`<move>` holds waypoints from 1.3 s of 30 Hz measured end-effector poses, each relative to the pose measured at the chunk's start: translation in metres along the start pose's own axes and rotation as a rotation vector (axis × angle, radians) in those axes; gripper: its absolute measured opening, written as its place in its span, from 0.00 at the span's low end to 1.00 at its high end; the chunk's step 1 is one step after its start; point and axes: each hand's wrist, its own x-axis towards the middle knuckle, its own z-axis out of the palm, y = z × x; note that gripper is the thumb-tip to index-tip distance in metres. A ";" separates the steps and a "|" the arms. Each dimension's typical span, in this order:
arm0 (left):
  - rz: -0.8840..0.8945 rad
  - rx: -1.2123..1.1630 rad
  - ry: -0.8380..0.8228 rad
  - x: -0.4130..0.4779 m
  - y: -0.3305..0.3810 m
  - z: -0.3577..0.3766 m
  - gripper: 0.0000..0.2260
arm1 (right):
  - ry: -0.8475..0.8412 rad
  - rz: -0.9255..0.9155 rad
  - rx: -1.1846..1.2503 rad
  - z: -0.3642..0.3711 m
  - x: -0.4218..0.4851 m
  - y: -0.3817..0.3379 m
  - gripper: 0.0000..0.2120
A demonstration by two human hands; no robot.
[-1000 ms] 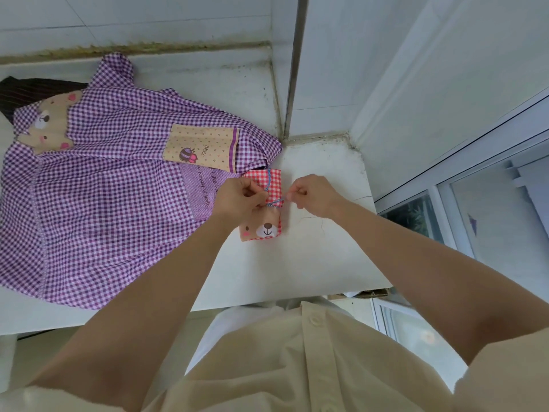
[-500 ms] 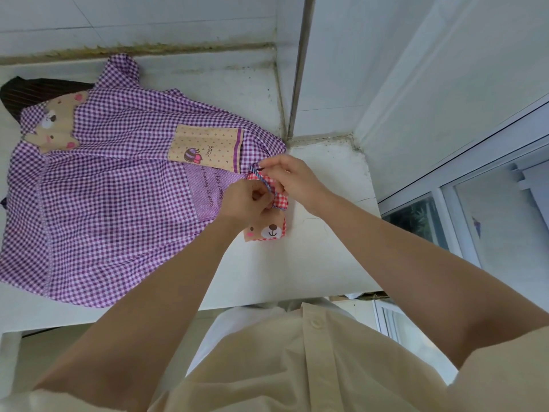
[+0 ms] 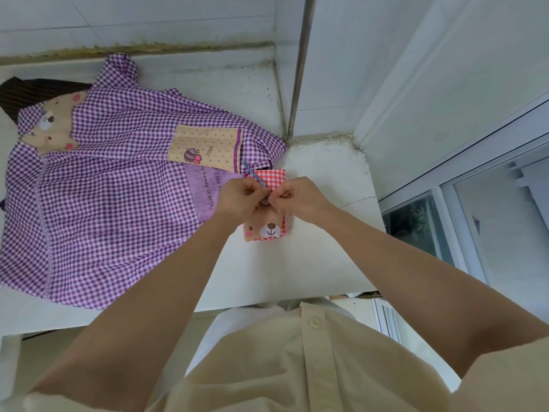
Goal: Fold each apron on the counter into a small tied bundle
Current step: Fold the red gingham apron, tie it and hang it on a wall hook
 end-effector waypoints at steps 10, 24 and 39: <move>-0.067 -0.204 0.028 -0.005 0.004 0.001 0.06 | 0.182 0.048 -0.084 0.015 0.006 -0.002 0.11; -0.171 -0.278 -0.008 -0.001 0.003 -0.006 0.10 | 0.215 0.000 -0.019 0.020 0.001 0.004 0.11; -0.088 -0.129 0.014 -0.005 0.001 -0.002 0.12 | 0.144 -0.067 0.085 0.019 0.010 0.003 0.06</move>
